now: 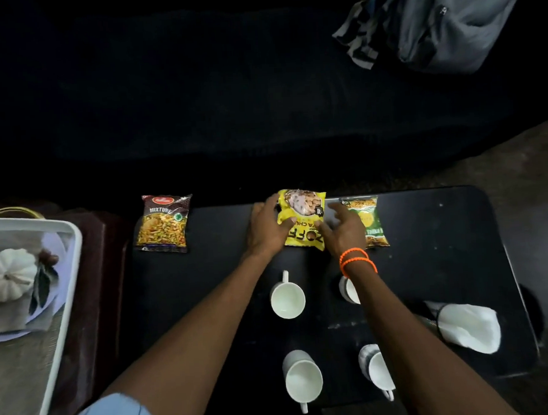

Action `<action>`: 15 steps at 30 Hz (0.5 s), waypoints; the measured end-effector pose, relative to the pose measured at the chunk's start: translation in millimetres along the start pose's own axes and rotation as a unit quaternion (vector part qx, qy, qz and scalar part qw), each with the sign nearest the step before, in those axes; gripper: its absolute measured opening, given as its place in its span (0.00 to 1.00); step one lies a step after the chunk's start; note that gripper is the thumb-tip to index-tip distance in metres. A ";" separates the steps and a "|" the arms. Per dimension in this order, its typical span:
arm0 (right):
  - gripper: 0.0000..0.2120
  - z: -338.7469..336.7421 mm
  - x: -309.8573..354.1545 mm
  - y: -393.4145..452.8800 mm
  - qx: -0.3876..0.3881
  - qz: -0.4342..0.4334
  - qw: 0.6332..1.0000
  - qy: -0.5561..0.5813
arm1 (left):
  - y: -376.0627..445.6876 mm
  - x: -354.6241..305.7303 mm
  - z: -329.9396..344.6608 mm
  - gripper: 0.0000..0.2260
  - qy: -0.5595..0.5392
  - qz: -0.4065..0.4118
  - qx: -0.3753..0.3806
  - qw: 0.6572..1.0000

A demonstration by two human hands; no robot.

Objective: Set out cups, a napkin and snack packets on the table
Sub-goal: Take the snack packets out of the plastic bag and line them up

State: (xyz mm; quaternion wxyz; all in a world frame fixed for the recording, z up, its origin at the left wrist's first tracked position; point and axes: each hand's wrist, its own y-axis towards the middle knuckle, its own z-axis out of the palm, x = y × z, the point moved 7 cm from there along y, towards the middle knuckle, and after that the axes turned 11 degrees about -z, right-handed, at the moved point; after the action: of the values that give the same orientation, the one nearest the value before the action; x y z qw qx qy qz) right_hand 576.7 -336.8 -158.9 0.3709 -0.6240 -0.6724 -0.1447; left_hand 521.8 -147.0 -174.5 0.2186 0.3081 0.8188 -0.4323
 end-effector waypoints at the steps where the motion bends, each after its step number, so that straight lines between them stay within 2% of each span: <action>1: 0.27 0.8 7.3 4.0 0.000 -0.033 0.999 -0.011 | 0.1 -4.2 3.8 0.32 0.014 0.015 0.007 1.000; 3: 0.28 8.0 18.5 10.9 0.042 -0.087 0.995 -0.033 | -0.1 -9.5 10.3 0.34 0.039 0.031 0.020 0.999; 6: 0.29 18.2 22.9 12.3 0.121 -0.119 0.983 -0.067 | -4.7 -8.8 18.1 0.34 0.086 0.033 0.039 0.995; 15: 0.30 19.9 18.2 3.2 0.137 -0.156 0.973 -0.101 | -13.8 10.5 30.3 0.43 0.132 -0.043 0.064 0.988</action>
State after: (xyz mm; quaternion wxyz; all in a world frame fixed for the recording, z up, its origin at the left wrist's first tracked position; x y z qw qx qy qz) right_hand 574.4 -309.8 -160.9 0.3558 -0.4659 -0.8089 -0.0439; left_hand 507.5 -175.3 -189.3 0.0694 0.3410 0.8234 -0.4483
